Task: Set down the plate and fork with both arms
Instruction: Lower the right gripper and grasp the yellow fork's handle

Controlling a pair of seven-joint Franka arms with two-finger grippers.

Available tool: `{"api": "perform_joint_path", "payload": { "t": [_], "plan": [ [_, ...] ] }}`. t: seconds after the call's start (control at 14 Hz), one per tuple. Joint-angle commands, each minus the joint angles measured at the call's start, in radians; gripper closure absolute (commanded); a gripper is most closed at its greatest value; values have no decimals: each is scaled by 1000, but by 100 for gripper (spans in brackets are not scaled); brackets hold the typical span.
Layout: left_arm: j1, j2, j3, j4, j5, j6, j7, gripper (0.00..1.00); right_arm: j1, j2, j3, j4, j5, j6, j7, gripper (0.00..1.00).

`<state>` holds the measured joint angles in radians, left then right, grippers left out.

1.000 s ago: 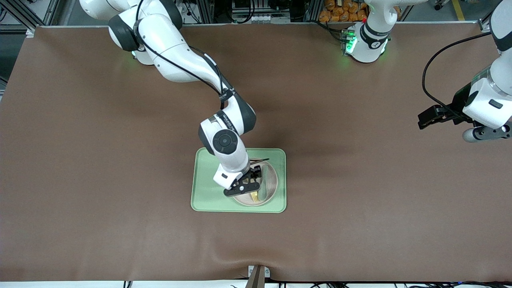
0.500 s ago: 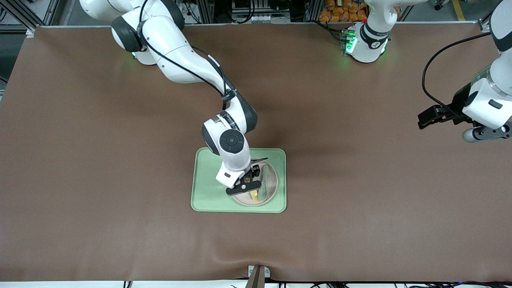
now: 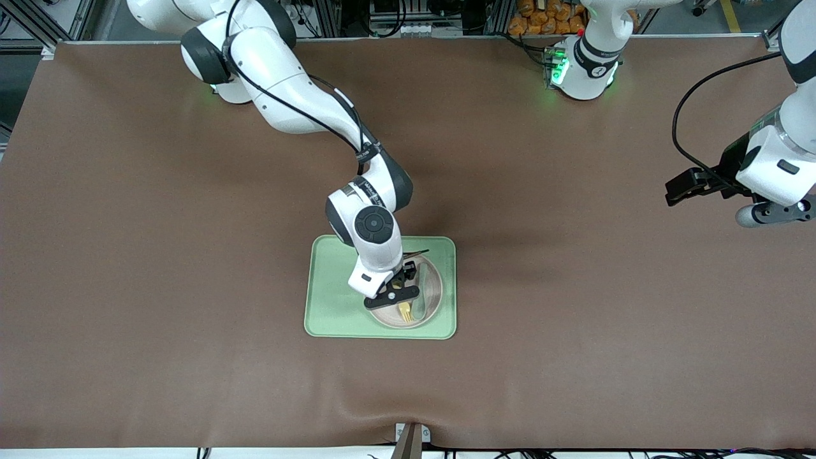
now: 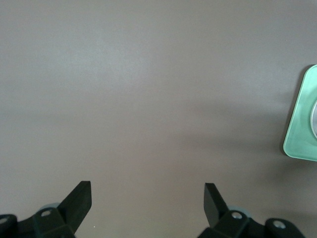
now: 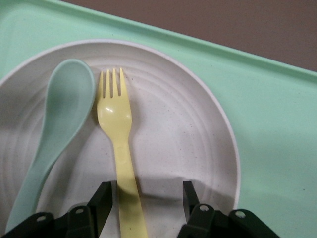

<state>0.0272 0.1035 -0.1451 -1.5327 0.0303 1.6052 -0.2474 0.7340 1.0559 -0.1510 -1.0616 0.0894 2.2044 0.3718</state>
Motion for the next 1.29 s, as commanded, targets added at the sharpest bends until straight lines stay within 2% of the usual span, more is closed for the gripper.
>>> {"api": "perform_joint_path", "payload": {
  "t": [0.0, 0.21, 0.29, 0.43, 0.57, 0.79, 1.21],
  "plan": [
    [14, -33, -7, -33, -23, 5, 17, 0, 13, 19, -10, 37, -17, -15, 25, 39],
    [14, -36, -7, -37, -23, 5, 17, 0, 13, 19, -10, 35, -19, -15, 25, 60],
    [14, -36, -7, -37, -23, 5, 17, 0, 13, 19, -10, 35, -19, -14, 25, 76],
    [14, -36, -7, -37, -23, 5, 17, 0, 13, 19, -10, 35, -19, -14, 24, 84],
    [14, -34, -7, -37, -23, 5, 17, 0, 10, 19, -10, 35, -17, -15, 22, 96],
    [14, -33, -7, -38, -23, 9, 17, 0, -1, 9, -9, 43, -11, -40, 22, 100],
    [13, -31, -7, -52, -23, 21, 17, 0, -64, -66, 1, 54, 43, -134, 16, 100]
  ]
}}
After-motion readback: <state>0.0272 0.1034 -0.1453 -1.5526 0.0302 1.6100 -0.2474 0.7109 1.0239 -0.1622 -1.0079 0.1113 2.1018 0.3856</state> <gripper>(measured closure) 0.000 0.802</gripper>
